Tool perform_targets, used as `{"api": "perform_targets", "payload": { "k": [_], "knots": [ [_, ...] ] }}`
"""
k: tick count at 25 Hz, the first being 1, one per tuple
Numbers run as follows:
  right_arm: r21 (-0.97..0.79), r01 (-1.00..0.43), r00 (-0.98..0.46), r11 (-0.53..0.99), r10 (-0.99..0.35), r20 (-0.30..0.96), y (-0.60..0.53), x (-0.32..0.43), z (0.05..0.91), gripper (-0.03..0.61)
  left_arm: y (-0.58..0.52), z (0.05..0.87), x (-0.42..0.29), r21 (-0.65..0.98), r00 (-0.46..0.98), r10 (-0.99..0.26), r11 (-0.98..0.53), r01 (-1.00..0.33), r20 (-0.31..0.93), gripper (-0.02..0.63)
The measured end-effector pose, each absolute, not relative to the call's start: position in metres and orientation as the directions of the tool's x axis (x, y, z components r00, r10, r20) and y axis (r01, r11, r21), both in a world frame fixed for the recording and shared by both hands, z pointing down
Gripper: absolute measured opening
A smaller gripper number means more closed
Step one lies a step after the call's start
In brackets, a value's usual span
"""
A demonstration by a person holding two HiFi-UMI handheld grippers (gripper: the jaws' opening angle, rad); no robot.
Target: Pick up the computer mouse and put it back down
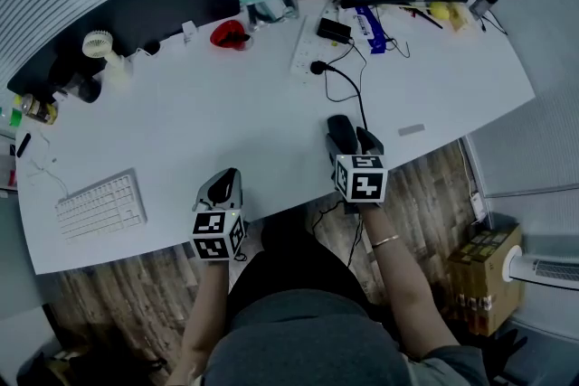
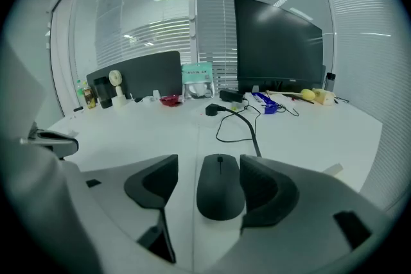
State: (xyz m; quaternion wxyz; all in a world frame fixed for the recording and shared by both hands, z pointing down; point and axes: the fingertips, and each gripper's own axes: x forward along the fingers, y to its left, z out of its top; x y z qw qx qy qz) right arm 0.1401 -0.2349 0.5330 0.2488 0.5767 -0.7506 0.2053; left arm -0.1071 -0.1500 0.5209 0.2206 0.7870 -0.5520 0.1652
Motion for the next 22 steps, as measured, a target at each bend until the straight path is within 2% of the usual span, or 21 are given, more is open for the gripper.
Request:
{"api": "perform_targets", "payload": {
  "k": [6,14,22],
  "knots": [
    [-0.049,-0.962,-0.247,0.268,-0.784,0.570,-0.214,0.130,0.514,0.271,-0.140,0.516,-0.108,0.154,0.333,-0.802,-0.296,-0.943,0.495,0.032],
    [-0.047,-0.957,-0.269,0.287,-0.815,0.513,-0.186,0.122,0.494,0.156,-0.129,0.509,-0.104,0.144,0.337,-0.814,-0.306,-0.941,0.473,0.032],
    [-0.075,-0.953,-0.292,0.292,-0.832,0.471,-0.158,0.113,0.481,0.098,-0.116,0.502,-0.100,0.130,0.349,-0.819,-0.326,-0.936,0.455,0.032]
  ]
}}
